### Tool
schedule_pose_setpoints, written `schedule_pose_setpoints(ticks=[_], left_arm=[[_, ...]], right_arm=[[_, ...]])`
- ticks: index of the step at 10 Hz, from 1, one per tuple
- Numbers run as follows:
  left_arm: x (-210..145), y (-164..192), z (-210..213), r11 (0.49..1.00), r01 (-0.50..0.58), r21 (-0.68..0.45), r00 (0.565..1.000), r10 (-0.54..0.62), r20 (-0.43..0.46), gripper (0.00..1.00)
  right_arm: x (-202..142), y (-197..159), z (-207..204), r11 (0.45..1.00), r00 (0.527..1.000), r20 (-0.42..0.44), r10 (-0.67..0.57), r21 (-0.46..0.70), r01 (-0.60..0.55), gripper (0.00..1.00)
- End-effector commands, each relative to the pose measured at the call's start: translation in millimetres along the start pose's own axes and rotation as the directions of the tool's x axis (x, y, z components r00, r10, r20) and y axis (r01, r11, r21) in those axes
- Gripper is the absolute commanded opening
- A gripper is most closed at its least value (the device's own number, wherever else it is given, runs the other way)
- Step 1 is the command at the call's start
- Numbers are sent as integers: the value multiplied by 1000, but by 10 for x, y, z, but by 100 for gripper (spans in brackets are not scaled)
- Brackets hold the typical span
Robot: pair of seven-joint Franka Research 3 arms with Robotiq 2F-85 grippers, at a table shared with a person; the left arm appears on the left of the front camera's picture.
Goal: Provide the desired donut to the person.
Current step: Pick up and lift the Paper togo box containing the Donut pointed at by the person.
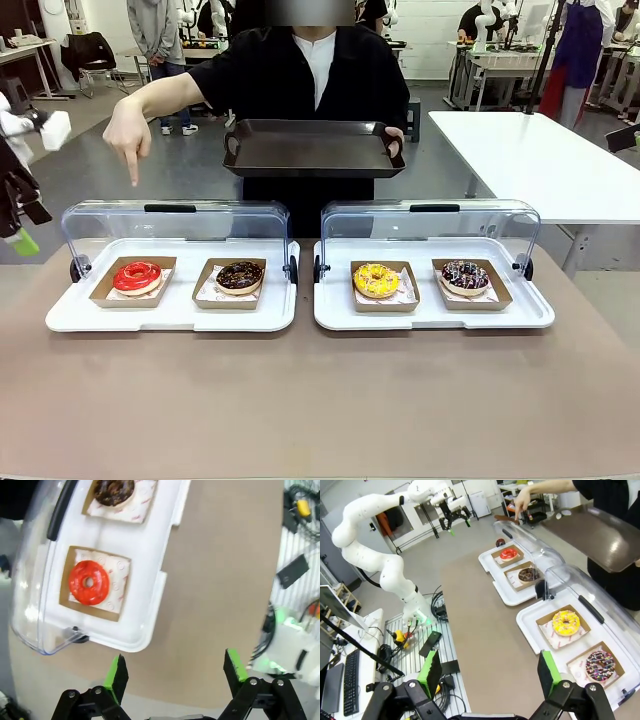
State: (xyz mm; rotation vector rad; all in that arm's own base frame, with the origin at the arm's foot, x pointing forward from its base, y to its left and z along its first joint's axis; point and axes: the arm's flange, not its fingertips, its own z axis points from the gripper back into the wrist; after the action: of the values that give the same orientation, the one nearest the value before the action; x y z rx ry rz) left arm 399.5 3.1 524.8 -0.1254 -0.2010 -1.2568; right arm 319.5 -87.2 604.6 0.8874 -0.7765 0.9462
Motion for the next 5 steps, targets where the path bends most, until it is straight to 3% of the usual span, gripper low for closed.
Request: schedule_pose_setpoints(ticks=[1,5], left_arm=[[1,141,-310,992,92,88,994,-87,-64,100],[-10,449,-852,969,221,111,971,-208,-117,100]], right_arm=[[18,-17,-4,1000,1000,21,11,10,-11,100],[18,-17,-4,1000,1000,21,11,10,-11,100]])
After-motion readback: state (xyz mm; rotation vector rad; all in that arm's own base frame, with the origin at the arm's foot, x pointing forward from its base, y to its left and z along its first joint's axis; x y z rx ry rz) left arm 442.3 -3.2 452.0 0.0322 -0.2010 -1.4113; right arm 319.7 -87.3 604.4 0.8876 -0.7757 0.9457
